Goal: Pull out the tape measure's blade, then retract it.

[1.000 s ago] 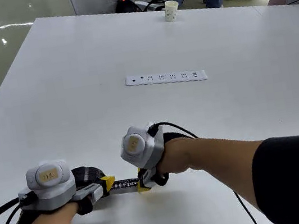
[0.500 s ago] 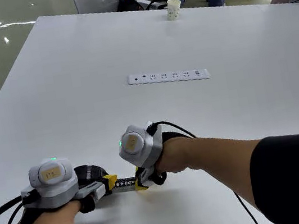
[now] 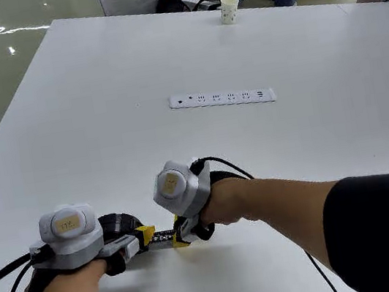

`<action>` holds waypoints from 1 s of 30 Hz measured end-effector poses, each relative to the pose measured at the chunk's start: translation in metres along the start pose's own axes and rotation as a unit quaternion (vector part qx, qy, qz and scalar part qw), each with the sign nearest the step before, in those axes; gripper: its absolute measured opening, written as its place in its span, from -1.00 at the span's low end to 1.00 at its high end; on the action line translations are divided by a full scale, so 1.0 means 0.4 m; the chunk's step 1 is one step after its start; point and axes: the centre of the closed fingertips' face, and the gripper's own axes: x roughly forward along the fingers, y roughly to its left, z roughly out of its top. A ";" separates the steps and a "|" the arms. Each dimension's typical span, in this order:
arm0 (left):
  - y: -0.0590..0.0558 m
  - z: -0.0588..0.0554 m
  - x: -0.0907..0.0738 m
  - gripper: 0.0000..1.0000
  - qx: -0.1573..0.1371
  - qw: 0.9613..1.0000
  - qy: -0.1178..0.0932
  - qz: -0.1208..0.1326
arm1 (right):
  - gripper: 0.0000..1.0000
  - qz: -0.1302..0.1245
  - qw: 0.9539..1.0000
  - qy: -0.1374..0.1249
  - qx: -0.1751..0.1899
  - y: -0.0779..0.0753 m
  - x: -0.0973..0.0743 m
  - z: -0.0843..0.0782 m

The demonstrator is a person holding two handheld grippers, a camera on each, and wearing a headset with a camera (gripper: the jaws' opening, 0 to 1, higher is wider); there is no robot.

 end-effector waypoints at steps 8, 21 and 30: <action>0.001 0.001 -0.001 0.25 -0.002 1.000 -0.001 -0.001 | -0.79 -0.001 1.000 -0.004 0.003 0.001 0.004 0.010; 0.001 0.001 -0.002 0.25 -0.004 1.000 -0.002 -0.003 | -0.79 0.002 1.000 -0.008 0.006 0.003 0.013 0.028; 0.002 0.002 -0.003 0.25 -0.005 1.000 -0.002 -0.003 | -0.78 0.004 1.000 -0.016 0.009 0.004 0.021 0.044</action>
